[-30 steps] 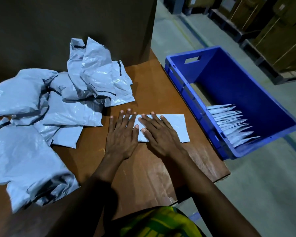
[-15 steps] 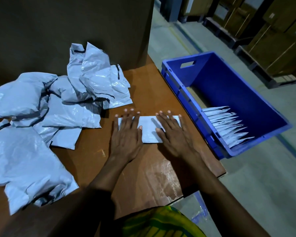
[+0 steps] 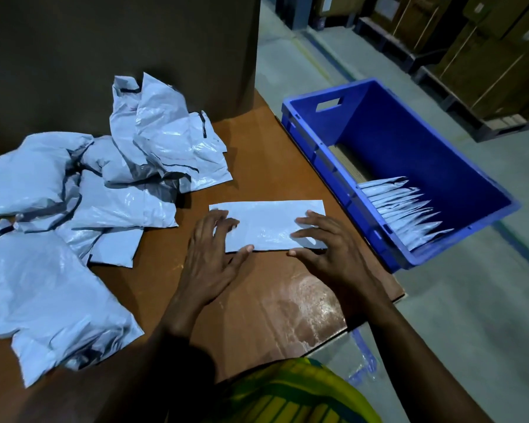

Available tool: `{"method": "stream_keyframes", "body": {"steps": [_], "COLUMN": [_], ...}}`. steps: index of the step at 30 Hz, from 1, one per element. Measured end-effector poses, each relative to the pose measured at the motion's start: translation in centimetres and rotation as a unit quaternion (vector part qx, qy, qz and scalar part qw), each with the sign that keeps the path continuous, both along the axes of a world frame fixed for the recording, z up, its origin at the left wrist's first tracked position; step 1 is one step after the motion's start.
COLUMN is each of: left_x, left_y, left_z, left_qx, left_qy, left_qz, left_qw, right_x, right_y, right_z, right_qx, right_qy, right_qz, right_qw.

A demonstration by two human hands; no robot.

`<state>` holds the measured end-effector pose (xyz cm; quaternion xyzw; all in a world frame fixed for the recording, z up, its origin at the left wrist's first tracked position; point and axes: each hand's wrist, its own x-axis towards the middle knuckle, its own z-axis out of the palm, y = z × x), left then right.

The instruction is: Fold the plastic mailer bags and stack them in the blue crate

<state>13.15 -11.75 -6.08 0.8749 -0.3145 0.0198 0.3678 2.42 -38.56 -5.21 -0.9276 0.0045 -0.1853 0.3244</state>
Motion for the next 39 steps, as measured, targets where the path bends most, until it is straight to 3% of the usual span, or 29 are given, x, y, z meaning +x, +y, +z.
{"method": "stream_keyframes", "body": {"steps": [5, 14, 22, 25, 28, 31, 35, 37, 39], "left_x": [-1.1, 1.6, 1.2, 0.7, 1.2, 2.7, 4.0, 3.3, 2.0], "left_y": [1.5, 1.7, 2.3, 1.6, 0.7, -0.4, -1.4, -2.0, -3.1], "left_z": [0.1, -1.2, 1.1, 3.6, 5.5, 5.5, 2.4, 1.3, 1.0], "left_qx": [-0.047, -0.012, -0.079, -0.179, -0.254, -0.233, -0.079, -0.002, 0.042], "left_qy": [-0.003, -0.139, -0.043, 0.036, 0.083, 0.102, 0.080, 0.003, -0.079], "left_qz": [-0.004, 0.012, 0.048, 0.091, 0.158, 0.211, 0.213, 0.211, 0.176], "left_qw": [0.999, 0.990, 0.995, 0.979, 0.951, 0.944, 0.971, 0.978, 0.980], "right_x": [-0.2, -0.5, -1.3, -0.9, 0.5, 2.1, 3.2, 3.2, 3.3], "right_y": [0.4, 0.2, -1.3, -0.8, 0.4, 0.2, -0.6, 0.0, 1.6], "right_z": [-1.0, -0.8, -0.3, 1.2, 4.4, 5.4, 2.4, 0.9, 0.9], "right_qx": [-0.018, -0.045, -0.042, 0.035, 0.185, 0.266, 0.146, -0.009, -0.105], "right_qy": [-0.062, -0.083, -0.067, -0.078, -0.090, -0.040, 0.067, 0.051, -0.004], "right_qz": [-0.027, -0.054, -0.028, -0.081, -0.160, -0.148, -0.177, -0.203, -0.186], "right_qw": [0.998, 0.994, 0.996, 0.993, 0.965, 0.952, 0.971, 0.978, 0.977]}}
